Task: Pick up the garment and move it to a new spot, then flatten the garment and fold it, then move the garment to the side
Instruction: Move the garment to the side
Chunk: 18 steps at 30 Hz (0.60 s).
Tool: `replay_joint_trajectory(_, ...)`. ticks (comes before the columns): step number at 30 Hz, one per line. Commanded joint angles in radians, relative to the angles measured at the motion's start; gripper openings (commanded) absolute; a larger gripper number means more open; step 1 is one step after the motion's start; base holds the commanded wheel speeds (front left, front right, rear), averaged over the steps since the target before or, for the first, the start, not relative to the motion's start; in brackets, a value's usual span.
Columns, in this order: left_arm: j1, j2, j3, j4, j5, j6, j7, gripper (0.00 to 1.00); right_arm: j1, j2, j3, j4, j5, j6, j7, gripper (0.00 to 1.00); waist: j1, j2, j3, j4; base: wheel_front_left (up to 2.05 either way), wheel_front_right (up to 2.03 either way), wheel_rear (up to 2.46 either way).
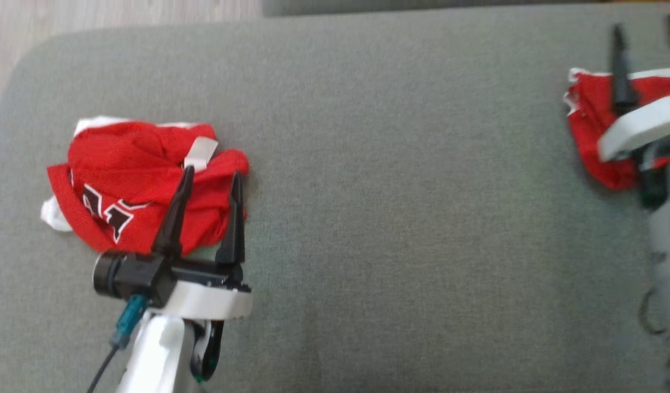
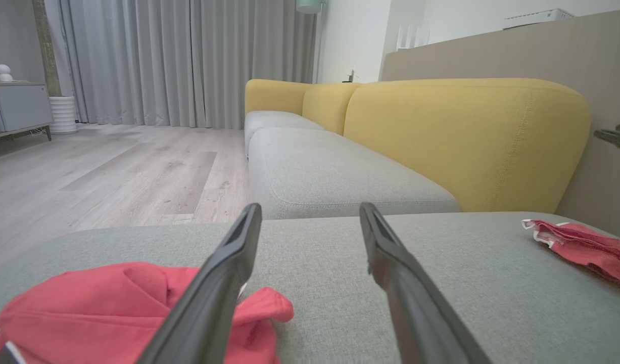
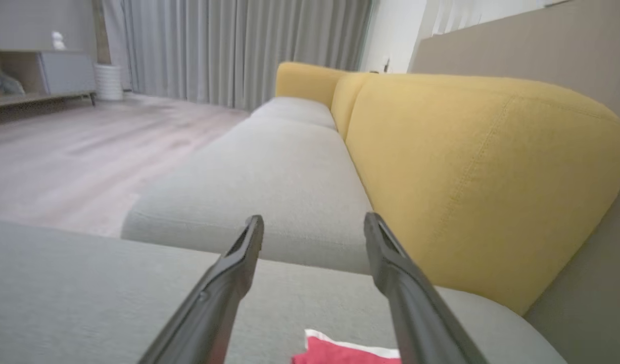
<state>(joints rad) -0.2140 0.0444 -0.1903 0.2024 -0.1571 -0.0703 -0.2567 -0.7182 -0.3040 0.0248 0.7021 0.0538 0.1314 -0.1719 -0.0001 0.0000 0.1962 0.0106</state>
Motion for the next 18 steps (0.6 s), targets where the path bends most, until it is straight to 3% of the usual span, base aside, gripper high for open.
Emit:
replay_joint_trajectory(1, -0.005, 0.006, 0.044, -0.031, 0.011, 0.007, -0.005, 1.0, 0.018, 0.027, 0.019, -0.066, 0.002, -0.001, -0.026, 1.0, 0.0001, 0.0, -0.034, -0.015, 0.0, 0.0, 0.0)
replay_joint_trajectory(6, 0.027, 0.006, 0.055, -0.025, 0.022, 0.002, -0.005, 1.0, 0.113, 0.174, -0.003, -0.182, 0.044, -0.001, -0.068, 1.0, 0.0001, 0.0, -0.077, -0.027, 0.0, 0.0, 0.0)
replay_joint_trajectory(9, 0.048, 0.006, 0.068, -0.027, 0.022, 0.002, -0.005, 1.0, 0.194, 0.226, 0.0, -0.232, 0.058, -0.001, -0.079, 1.0, 0.0001, 0.0, -0.091, -0.034, 0.0, 0.0, 0.0)
replay_joint_trajectory(18, 0.113, 0.006, 0.059, -0.024, 0.001, 0.019, -0.005, 1.0, 0.426, 0.253, 0.058, -0.308, 0.167, -0.001, -0.089, 1.0, 0.0001, 0.0, -0.127, -0.035, 0.0, 0.0, 0.0)
